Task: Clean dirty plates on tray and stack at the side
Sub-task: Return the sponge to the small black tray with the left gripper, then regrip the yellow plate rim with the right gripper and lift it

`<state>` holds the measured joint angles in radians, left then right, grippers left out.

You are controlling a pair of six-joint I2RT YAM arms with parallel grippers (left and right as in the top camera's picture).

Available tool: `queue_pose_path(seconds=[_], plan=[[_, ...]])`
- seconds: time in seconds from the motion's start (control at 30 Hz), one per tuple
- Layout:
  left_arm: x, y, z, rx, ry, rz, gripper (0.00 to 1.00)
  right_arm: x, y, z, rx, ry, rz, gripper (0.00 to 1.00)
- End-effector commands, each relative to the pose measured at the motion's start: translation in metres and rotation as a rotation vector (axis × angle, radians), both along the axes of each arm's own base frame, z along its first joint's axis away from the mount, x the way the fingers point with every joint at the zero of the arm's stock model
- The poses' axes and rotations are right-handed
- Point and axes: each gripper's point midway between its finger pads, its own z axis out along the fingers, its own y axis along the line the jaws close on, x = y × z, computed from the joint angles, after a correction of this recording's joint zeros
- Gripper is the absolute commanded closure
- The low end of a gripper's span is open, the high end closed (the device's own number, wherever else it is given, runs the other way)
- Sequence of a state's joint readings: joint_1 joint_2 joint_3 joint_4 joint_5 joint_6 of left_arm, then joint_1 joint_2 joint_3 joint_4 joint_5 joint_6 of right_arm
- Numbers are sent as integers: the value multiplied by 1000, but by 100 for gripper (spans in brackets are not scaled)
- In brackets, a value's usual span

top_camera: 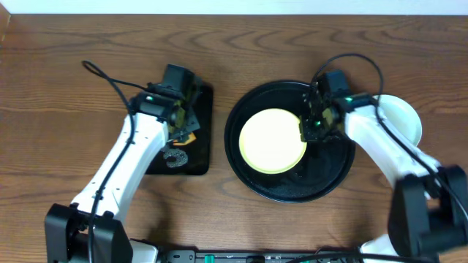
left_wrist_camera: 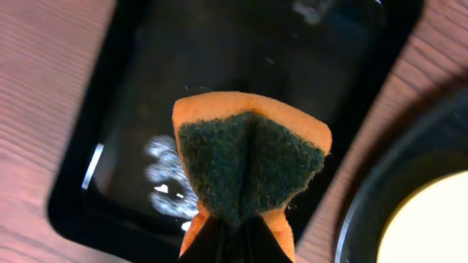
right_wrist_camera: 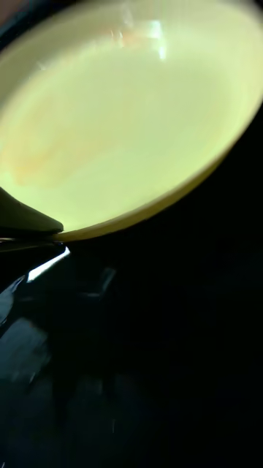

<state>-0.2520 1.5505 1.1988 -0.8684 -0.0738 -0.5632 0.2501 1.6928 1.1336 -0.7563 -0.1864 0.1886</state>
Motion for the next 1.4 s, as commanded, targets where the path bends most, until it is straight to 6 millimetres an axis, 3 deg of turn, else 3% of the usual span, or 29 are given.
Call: queue_pose_path(seconds=[0.0,0.33,0.53,0.63,0.7,0.87,0.97,1.1,1.37], plan=[[-4,13,-9,42,35,-32,92,10,-11,36,-65,-143,21,99],[-3,24,-16,49,59,-10,92,9,-23,109,-295,-428,82,99],[-3,24,-16,49,59,-10,92,1,-18,116,-345,-453,124,99],[-4,24,-16,49,60,-10,92,1,-20,109,-334,-423,75,97],[-4,24,-16,49,63,-10,92,4,-27,103,-321,-399,9,78],[-5,24,-16,50,67,-10,92,16,-34,79,-207,-315,-43,51],[-5,24,-16,50,66,-10,92,21,-31,57,-102,-241,5,50],[-5,24,-16,50,66,-10,92,27,-43,21,-57,-139,-28,52],[-5,24,-16,50,66,-10,92,32,-49,-35,-2,-15,-36,63]])
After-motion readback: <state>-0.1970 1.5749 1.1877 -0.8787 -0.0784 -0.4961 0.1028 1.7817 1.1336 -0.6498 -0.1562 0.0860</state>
